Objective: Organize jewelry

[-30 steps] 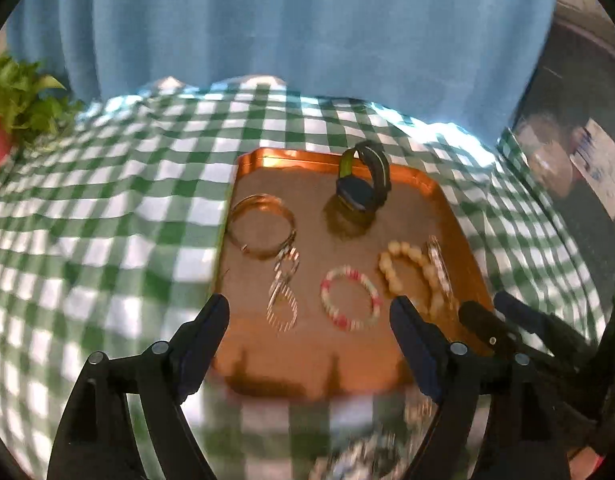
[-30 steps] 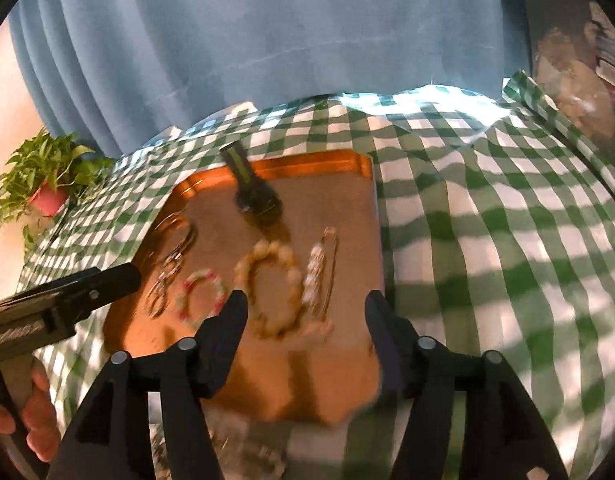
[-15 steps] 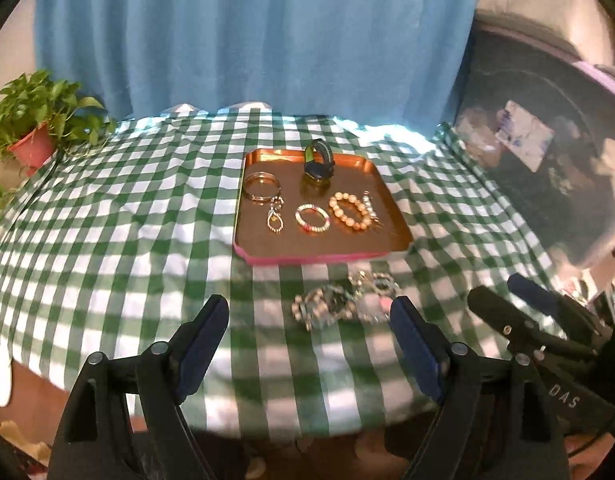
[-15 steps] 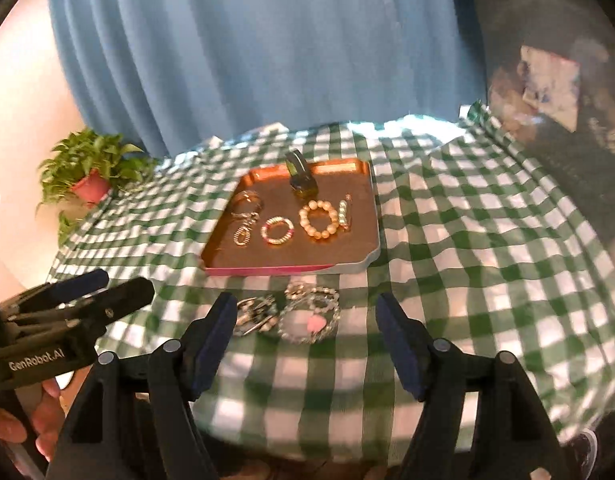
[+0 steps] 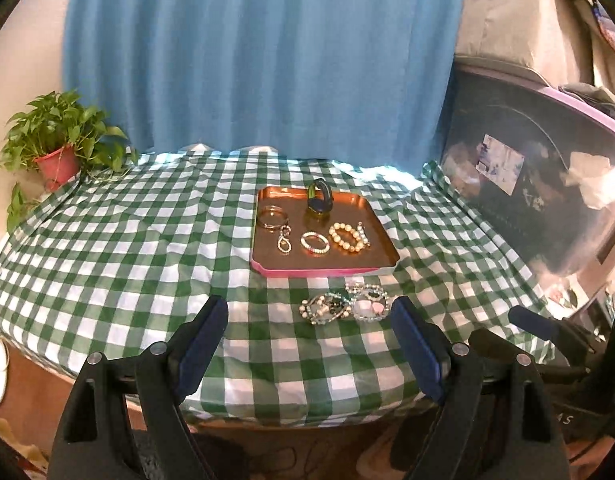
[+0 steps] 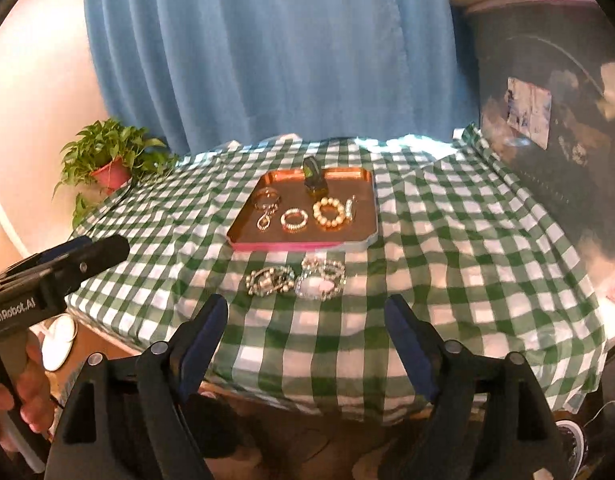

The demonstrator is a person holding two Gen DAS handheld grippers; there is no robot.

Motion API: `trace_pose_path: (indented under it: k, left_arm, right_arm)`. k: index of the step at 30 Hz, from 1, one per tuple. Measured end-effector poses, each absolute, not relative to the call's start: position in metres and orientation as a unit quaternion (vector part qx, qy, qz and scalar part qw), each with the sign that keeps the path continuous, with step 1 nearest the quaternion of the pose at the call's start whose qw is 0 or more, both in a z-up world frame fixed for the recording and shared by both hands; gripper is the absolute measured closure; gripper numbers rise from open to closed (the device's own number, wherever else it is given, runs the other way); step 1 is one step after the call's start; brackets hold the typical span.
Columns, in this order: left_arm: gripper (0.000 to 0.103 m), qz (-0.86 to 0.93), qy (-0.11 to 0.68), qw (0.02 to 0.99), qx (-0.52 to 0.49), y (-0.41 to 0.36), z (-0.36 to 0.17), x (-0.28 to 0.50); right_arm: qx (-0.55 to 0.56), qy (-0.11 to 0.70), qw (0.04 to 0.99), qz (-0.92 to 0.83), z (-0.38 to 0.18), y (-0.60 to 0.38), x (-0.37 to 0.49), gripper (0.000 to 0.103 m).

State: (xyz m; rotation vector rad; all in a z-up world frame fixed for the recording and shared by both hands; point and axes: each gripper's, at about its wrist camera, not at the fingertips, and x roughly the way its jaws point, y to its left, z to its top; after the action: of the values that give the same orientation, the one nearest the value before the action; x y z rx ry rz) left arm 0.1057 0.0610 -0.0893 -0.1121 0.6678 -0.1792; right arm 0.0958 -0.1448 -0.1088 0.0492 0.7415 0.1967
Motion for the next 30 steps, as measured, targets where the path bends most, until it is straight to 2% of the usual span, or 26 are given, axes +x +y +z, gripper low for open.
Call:
trace_pose_path:
  k: [10,15,17,18,20,21,22,23,24,25,28,30]
  left_arm:
    - [0.019,-0.103,0.370,0.923,-0.019,0.051,-0.151,0.146]
    - [0.021,-0.124,0.369,0.920,-0.047,0.060,-0.174,0.167]
    - [0.025,-0.131,0.371,0.918,-0.046,0.061,-0.182,0.178]
    - [0.031,-0.132,0.371,0.918,-0.043,0.061,-0.184,0.181]
    - [0.040,-0.136,0.376,0.916,-0.037,0.058,-0.190,0.194]
    - [0.049,-0.142,0.382,0.913,-0.036,0.057,-0.193,0.199]
    - [0.063,-0.156,0.393,0.905,-0.038,0.054,-0.197,0.207]
    - [0.070,-0.165,0.403,0.900,-0.039,0.052,-0.201,0.214]
    - [0.077,-0.171,0.410,0.895,-0.040,0.050,-0.205,0.220]
    - [0.079,-0.182,0.420,0.888,-0.045,0.046,-0.209,0.228]
    - [0.081,-0.199,0.425,0.882,-0.043,0.036,-0.216,0.245]
    - [0.081,-0.199,0.422,0.885,-0.016,0.028,-0.219,0.253]
  right_arm:
    - [0.023,0.373,0.918,0.128,-0.139,-0.143,0.114,0.025]
    - [0.024,0.349,0.928,0.131,-0.145,-0.143,0.128,0.025]
    - [0.040,0.333,0.933,0.129,-0.147,-0.148,0.135,0.027]
    - [0.052,0.330,0.933,0.135,-0.149,-0.152,0.140,0.029]
    - [0.063,0.334,0.930,0.137,-0.154,-0.155,0.153,0.048]
    - [0.058,0.346,0.927,0.132,-0.159,-0.155,0.162,0.053]
    - [0.051,0.356,0.924,0.132,-0.164,-0.154,0.170,0.062]
    - [0.043,0.366,0.920,0.132,-0.169,-0.153,0.177,0.069]
    - [0.034,0.377,0.916,0.131,-0.177,-0.153,0.186,0.072]
    - [0.028,0.385,0.913,0.130,-0.183,-0.153,0.192,0.074]
    - [0.017,0.413,0.900,0.140,-0.203,-0.155,0.213,0.088]
    - [0.010,0.428,0.893,0.140,-0.214,-0.156,0.224,0.092]
